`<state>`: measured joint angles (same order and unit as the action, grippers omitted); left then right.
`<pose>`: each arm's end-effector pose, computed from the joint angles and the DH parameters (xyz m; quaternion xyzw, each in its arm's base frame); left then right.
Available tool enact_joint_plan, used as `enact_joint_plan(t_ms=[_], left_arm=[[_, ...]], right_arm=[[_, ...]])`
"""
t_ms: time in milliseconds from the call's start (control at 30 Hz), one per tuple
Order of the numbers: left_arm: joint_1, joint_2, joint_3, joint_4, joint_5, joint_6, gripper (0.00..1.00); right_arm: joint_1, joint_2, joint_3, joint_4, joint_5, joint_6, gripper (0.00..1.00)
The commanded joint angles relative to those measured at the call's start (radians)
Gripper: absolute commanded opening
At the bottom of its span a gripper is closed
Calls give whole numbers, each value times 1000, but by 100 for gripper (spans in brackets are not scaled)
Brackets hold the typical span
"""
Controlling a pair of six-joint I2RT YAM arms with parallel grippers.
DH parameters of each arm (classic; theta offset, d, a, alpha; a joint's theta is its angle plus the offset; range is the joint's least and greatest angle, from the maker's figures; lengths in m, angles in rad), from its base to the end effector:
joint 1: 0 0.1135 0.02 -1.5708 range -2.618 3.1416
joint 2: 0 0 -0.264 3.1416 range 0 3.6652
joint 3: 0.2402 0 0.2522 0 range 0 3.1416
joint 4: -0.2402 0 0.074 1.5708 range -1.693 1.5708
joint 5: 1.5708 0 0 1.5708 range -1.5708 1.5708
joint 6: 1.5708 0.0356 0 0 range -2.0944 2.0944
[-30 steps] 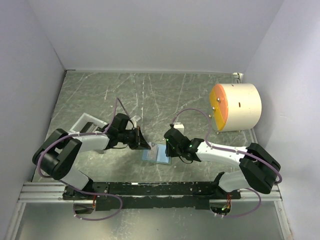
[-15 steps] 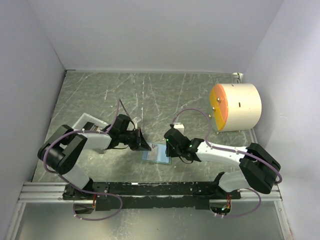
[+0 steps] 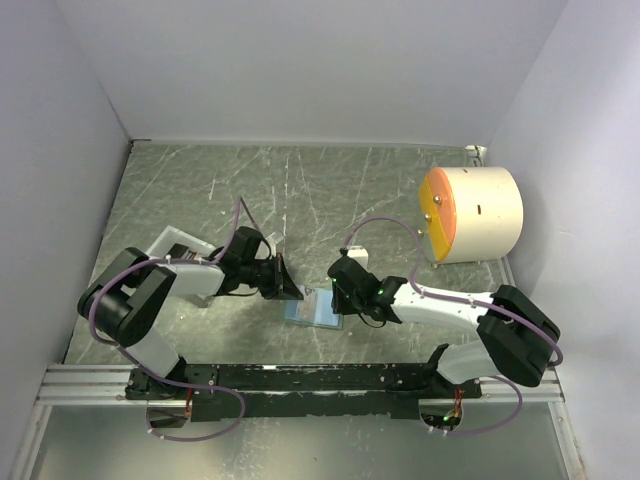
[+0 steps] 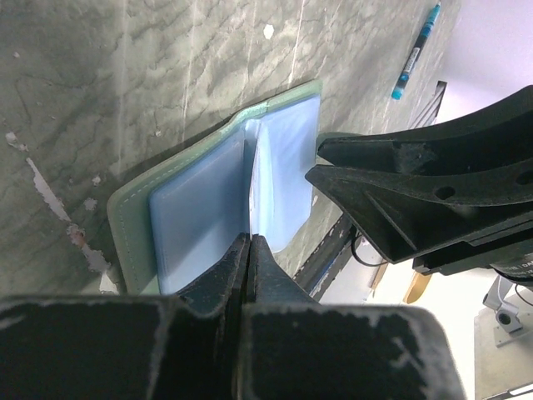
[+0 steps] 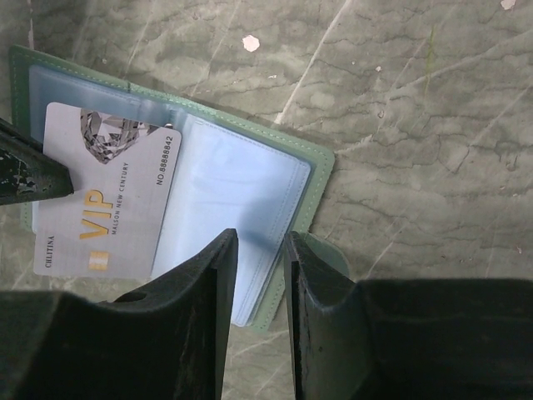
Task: Put the credit cards into the card holder
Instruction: Insert the credit card into the card holder.
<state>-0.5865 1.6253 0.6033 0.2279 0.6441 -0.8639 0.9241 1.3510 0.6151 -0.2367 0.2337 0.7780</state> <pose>0.2257 -0.1756 0.1263 -0.0027 0.8861 -0.4575 0.0745 0.1545 0.1909 0.1614 -0.0350 0.9491 0.1466 0.2767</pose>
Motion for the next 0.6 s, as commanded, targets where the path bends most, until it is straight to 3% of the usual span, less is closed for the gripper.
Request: enact_joint_plan(t_ms=[0, 333, 567], left_arm=[[-8, -31, 36, -41, -10, 8, 7], [-9, 4, 9, 42, 26, -40, 7], [-12, -15, 36, 2, 15, -25, 7]], right_arm=[[-1, 0, -2, 3, 30, 3, 29], [0, 2, -6, 10, 24, 4, 28], [-1, -2, -7, 4, 28, 3, 28]])
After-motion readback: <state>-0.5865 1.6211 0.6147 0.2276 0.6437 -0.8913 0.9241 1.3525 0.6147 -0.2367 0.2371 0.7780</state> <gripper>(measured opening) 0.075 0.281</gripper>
